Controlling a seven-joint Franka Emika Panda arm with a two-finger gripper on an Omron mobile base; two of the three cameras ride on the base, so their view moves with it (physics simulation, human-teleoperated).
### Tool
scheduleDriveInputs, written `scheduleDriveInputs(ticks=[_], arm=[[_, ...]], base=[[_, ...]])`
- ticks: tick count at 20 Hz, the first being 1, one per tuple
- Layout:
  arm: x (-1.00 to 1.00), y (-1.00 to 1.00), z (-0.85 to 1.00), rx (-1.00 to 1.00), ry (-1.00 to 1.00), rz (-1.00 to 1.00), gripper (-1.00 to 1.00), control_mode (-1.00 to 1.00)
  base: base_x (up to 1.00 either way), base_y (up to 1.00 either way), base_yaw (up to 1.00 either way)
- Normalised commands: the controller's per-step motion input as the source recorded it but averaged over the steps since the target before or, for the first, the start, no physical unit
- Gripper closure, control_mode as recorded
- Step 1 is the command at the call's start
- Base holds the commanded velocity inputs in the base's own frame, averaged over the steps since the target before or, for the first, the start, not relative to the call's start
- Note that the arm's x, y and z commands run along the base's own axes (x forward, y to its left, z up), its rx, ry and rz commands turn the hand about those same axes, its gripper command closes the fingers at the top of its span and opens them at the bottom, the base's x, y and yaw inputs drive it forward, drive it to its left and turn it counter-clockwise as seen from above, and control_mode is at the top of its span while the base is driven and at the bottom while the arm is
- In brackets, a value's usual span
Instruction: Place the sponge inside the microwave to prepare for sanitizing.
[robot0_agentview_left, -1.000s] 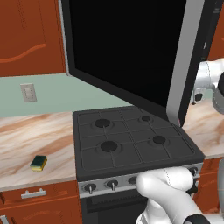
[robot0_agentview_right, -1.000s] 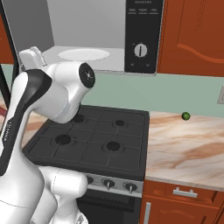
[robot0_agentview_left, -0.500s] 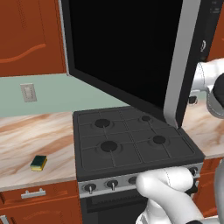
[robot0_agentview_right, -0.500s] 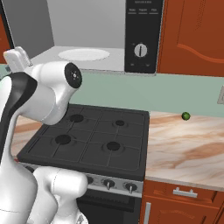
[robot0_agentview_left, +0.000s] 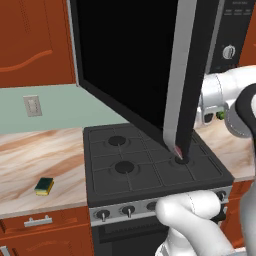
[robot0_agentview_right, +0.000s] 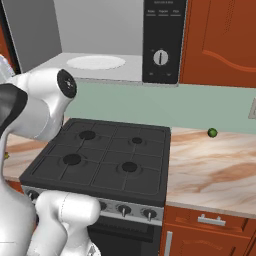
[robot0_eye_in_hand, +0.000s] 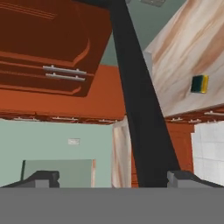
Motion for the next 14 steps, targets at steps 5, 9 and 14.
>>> scheduleDriveInputs(ticks=[5,9,14], arm=[[-0.11,0.66,-0.06,0.0,-0.05,0.02,-1.0,-1.0],[0.0,0.63,-0.08,0.0,-0.02,0.01,-1.0,-1.0],[0.02,0.45,-0.01,0.0,-0.09,0.05,-1.0,-1.0]], base=[[0.0,0.0,0.0],[0.0,0.0,0.0],[0.0,0.0,0.0]])
